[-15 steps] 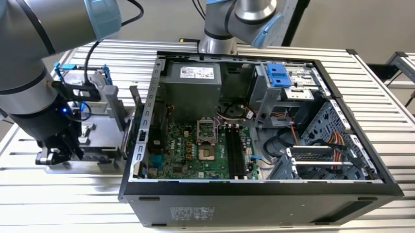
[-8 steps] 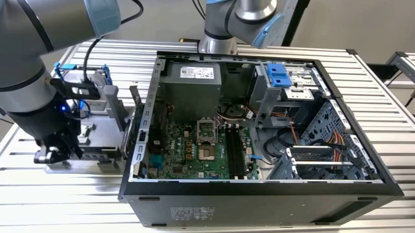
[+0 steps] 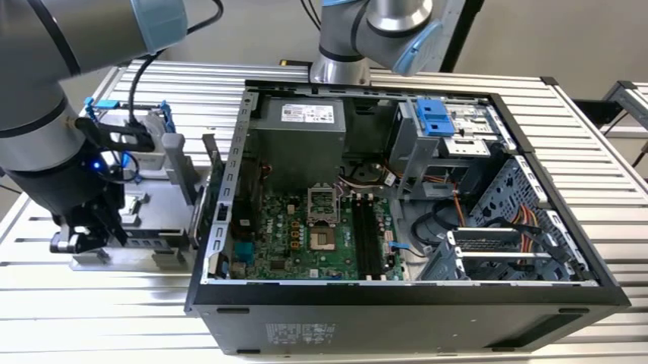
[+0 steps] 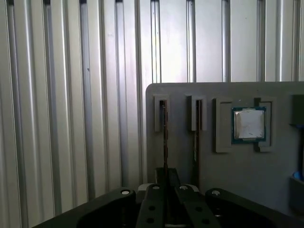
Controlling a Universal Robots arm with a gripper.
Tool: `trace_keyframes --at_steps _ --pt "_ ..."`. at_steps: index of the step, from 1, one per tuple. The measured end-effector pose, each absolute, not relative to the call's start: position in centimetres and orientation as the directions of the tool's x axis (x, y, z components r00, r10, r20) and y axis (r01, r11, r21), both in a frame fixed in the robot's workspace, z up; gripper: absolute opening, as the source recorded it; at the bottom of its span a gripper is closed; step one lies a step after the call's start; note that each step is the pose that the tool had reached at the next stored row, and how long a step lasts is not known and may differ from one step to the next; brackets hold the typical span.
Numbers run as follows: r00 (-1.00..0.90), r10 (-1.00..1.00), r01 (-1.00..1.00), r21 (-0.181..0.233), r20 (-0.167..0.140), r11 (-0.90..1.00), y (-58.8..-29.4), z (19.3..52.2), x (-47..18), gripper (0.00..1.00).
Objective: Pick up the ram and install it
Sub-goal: 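Pick up the ram and move it above insertion slot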
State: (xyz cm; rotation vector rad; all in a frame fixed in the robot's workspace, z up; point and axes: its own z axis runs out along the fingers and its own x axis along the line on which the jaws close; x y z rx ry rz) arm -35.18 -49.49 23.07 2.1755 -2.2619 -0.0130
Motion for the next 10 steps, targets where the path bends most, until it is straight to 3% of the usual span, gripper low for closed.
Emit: trace_keyframes --at_steps 10 --pt "-0.039 -0.999 -0.999 0.008 -0.003 0.039 -49.49 23.75 -35.18 0.0"
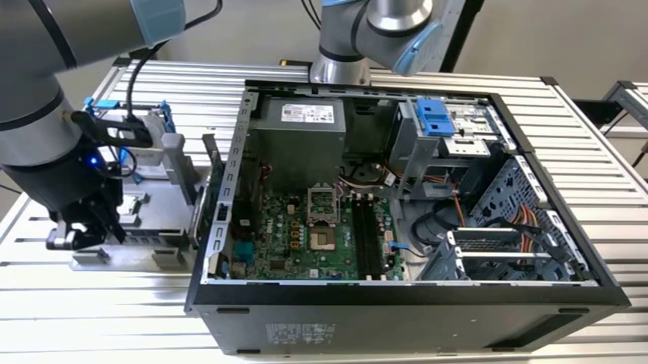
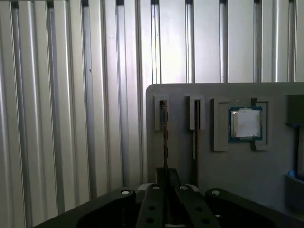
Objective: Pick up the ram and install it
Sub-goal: 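Pick up the ram and move it above insertion slot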
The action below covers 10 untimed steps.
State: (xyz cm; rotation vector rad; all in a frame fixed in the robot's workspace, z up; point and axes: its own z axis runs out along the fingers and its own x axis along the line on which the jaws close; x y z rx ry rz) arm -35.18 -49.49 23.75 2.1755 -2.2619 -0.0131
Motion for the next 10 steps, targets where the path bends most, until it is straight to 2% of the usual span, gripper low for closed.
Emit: trace_keyframes --at_steps 10 --pt "-0.039 -0.999 -0.999 0.008 -0.003 0.039 -49.49 24.31 -35.18 0.0"
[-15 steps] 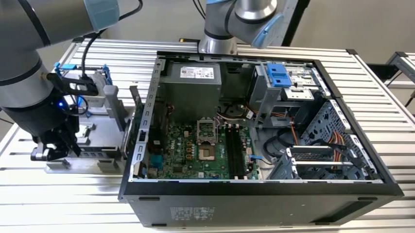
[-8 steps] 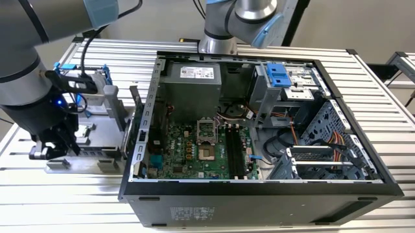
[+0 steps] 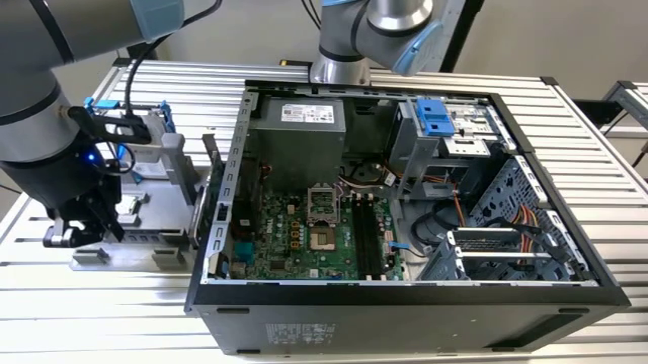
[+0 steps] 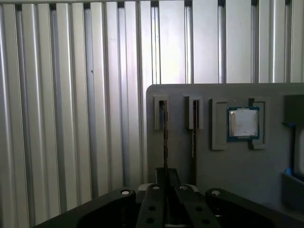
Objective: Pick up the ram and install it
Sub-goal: 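Pick up the ram and move it above insertion slot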
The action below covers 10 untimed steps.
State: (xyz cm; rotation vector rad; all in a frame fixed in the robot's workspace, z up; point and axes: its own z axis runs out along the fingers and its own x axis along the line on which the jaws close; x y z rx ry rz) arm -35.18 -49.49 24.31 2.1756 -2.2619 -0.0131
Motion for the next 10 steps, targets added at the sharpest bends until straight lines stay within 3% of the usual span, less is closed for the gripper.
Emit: trace_keyframes --at_steps 10 --pt "-0.039 -0.999 -0.999 0.008 -0.003 0.039 -49.49 24.86 -35.18 0.0"
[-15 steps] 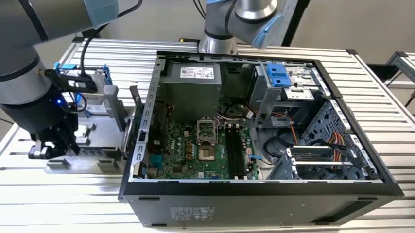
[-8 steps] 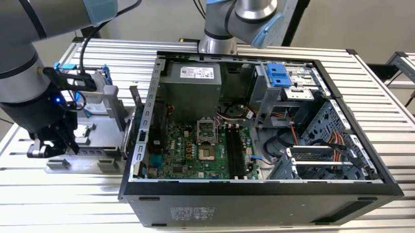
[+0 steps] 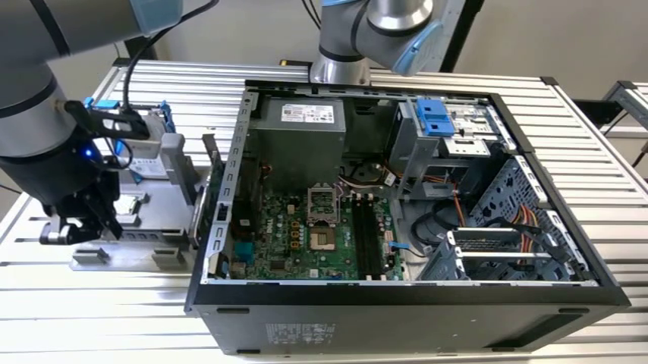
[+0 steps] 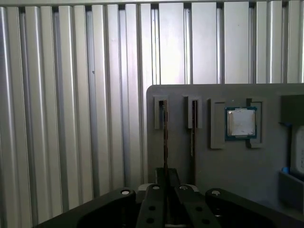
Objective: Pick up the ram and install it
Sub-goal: 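Pick up the ram and move it above insertion slot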
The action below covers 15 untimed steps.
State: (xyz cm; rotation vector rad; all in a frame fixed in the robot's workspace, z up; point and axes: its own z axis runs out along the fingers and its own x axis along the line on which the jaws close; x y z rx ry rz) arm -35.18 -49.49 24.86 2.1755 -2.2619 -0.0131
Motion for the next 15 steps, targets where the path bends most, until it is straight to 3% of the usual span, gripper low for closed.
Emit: trace_keyframes --at_steps 15 --pt "-0.039 -0.999 -0.999 0.008 -0.003 0.039 -49.49 25.58 -35.18 0.0"
